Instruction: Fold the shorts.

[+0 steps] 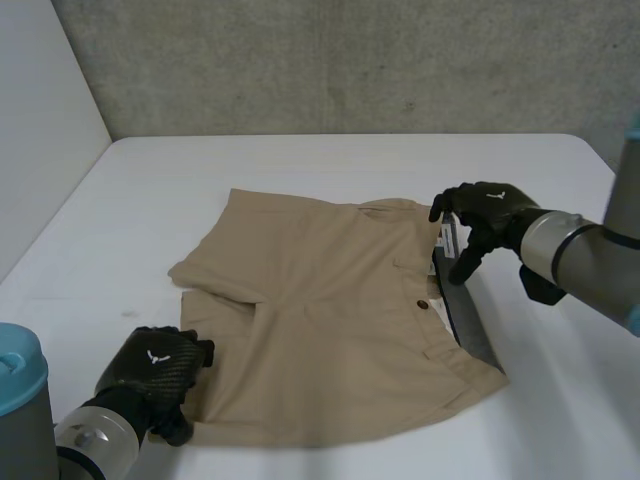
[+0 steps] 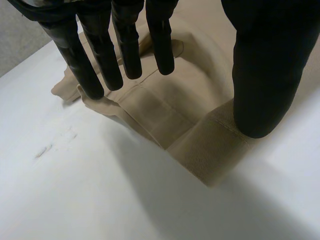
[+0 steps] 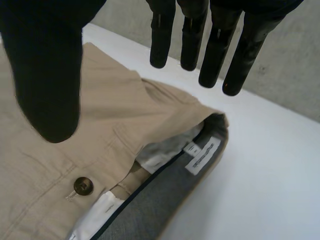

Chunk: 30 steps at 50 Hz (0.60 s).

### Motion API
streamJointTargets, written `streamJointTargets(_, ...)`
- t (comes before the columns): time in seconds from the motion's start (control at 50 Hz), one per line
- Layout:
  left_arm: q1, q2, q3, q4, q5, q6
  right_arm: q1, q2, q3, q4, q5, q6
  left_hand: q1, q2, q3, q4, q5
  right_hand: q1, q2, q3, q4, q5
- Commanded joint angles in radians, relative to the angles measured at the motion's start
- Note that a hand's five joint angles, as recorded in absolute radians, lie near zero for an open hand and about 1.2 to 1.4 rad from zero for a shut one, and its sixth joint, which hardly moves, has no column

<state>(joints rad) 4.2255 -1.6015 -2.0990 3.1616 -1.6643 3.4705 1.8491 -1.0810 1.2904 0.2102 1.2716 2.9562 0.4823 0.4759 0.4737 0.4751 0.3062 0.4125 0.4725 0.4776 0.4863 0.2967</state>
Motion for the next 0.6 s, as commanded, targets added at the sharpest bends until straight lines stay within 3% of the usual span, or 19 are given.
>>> streamJointTargets(0.02, 0.004, 0.005, 0.002, 0.000, 0.000, 0.001, 0.056, 0.167, -0.091, -0.041, 0.054, 0.040, 0.089, 0.096, 0.098, 0.097, 0.091, 0.262, 0.202, 0.197, 0.188, 0.204)
streamJointTargets(0.24, 0.008, 0.006, 0.005, 0.001, 0.000, 0.001, 0.082, 0.277, -0.120, -0.218, 0.120, 0.050, 0.086, 0.093, 0.095, 0.094, 0.088, 0.436, 0.376, 0.370, 0.362, 0.377)
streamJointTargets(0.3, 0.008, 0.008, 0.005, 0.000, 0.000, 0.001, 0.084, 0.311, -0.138, -0.259, 0.179, 0.041, 0.086, 0.093, 0.095, 0.094, 0.088, 0.488, 0.428, 0.423, 0.415, 0.430)
streamJointTargets(0.42, 0.008, 0.017, 0.004, 0.000, 0.000, 0.001, 0.085, 0.358, -0.171, -0.275, 0.235, 0.027, 0.086, 0.093, 0.095, 0.094, 0.088, 0.805, 0.745, 0.740, 0.731, 0.746)
streamJointTargets(0.44, 0.010, 0.018, 0.004, 0.000, 0.000, 0.001, 0.084, 0.361, -0.172, -0.275, 0.238, 0.018, 0.084, 0.090, 0.092, 0.091, 0.085, 0.982, 0.922, 0.917, 0.908, 0.923)
streamJointTargets(0.6, 0.011, 0.031, 0.005, 0.000, 0.000, 0.001, 0.084, 0.328, -0.155, -0.266, 0.229, 0.011, 0.081, 0.087, 0.089, 0.088, 0.082, 0.984, 0.924, 0.919, 0.910, 0.925)
